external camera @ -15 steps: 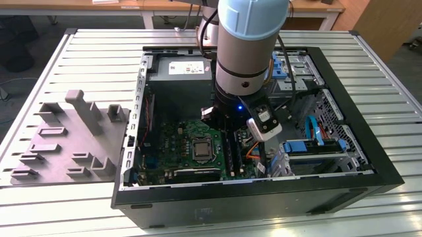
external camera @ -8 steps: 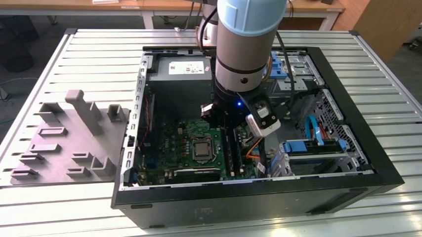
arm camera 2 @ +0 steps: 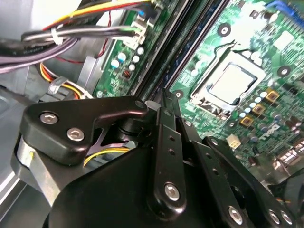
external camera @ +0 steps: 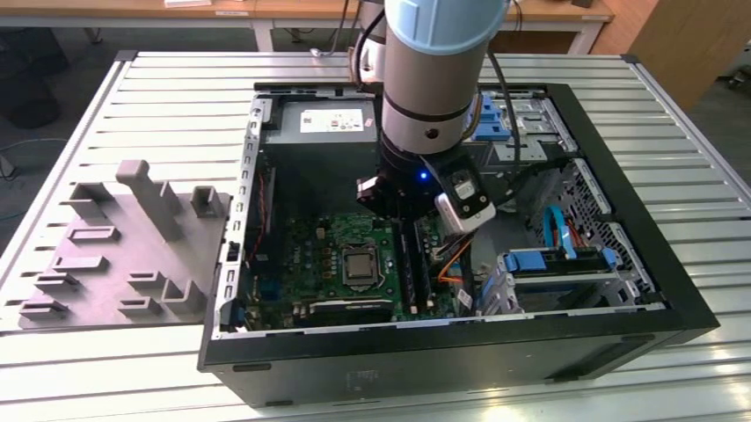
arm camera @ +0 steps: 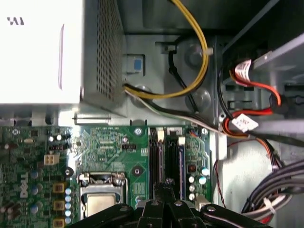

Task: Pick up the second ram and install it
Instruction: 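Press down the second ram until it locks into place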

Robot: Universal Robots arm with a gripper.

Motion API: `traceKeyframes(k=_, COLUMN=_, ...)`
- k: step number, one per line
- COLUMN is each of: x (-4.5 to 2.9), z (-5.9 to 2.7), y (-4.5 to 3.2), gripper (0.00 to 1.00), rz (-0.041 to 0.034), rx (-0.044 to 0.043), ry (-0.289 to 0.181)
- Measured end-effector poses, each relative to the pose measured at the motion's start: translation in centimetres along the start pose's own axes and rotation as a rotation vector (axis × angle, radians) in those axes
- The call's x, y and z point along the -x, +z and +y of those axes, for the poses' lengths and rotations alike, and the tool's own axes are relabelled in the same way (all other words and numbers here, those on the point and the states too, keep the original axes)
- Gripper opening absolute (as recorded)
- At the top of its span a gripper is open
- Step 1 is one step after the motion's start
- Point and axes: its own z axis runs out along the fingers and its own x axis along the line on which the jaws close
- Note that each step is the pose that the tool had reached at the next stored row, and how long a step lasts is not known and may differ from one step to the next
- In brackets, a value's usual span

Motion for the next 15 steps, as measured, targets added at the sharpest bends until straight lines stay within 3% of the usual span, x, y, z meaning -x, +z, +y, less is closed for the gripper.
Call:
traceKeyframes(k=8, x=-0.04, z=1.35, y=0.12, gripper=0.11, rz=0.0, rx=-0.0001, ry=0.0)
traceKeyframes(k=15, x=-0.06, z=1.83, y=0.36, gripper=0.11, rz=0.0001, rx=0.0007, ry=0.0)
